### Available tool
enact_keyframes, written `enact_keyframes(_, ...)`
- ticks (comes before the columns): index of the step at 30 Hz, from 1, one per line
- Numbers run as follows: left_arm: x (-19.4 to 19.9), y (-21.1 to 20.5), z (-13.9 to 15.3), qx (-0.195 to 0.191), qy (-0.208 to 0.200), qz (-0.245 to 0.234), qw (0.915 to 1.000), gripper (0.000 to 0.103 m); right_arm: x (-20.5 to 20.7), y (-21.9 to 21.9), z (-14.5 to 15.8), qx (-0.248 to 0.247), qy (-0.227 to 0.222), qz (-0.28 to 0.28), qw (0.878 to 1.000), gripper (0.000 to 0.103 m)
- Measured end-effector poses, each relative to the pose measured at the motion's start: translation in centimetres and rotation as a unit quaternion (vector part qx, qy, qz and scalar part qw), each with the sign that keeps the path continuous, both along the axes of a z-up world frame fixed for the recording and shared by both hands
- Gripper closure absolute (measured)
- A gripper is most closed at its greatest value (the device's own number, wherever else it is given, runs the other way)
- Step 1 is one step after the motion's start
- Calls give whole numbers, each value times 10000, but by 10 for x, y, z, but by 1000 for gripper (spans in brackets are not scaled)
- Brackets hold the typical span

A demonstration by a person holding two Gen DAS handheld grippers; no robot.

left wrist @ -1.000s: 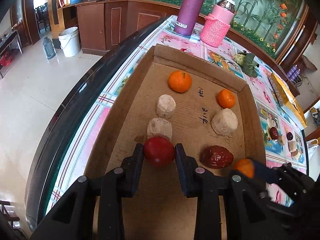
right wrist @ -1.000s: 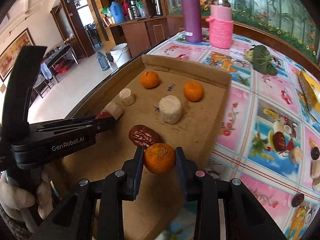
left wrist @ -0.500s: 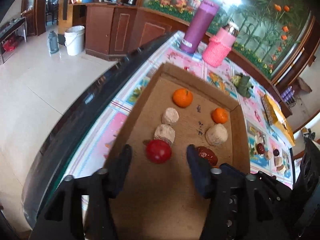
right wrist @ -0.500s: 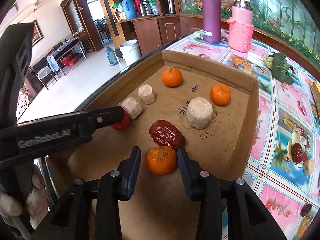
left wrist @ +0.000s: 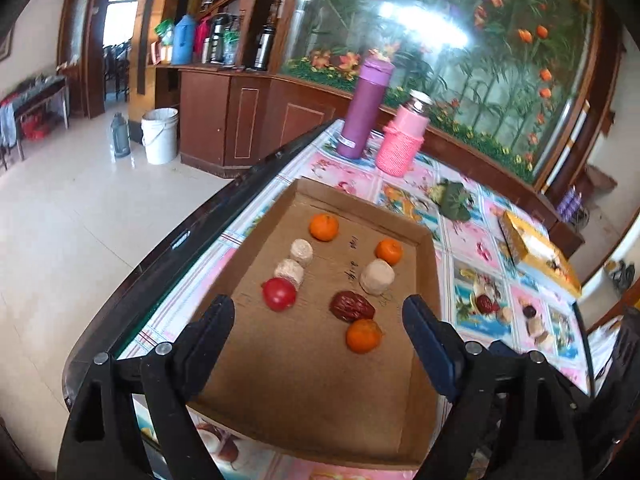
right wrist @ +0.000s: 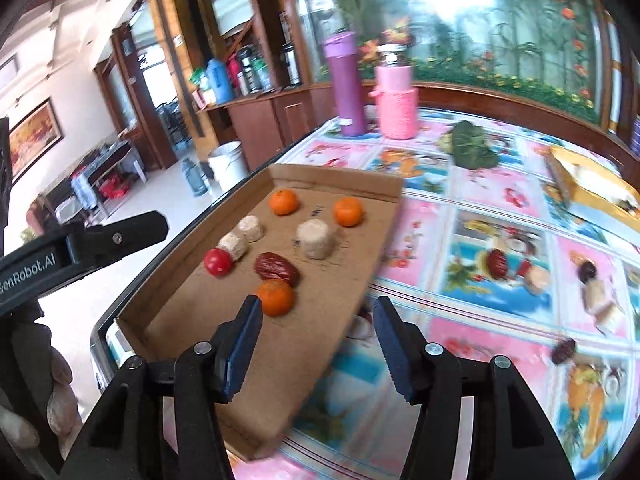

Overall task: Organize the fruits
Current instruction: 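Move both grippers back to the fruit pile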

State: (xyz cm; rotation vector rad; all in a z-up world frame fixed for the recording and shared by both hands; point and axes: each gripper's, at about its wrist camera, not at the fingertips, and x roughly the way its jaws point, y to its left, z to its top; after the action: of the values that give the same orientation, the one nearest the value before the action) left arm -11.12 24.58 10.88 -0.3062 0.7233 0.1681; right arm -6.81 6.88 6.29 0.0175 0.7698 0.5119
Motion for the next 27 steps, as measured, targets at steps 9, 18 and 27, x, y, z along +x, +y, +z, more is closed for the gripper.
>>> enact_keyframes(9,-10,-70,3,1123,68,-347,9931,17,-18,-74,-2,356,87,-990,9944,35)
enact_keyframes(18,-16,-100,8,1571,-9,-381,9868,17,-33,-105,-3,583,97,-1237,9906,33)
enact_keyframes(27,-17,-105,5,1486,135,-419,9879,17,-37,-115,-4,701,98,-1339,9885,32)
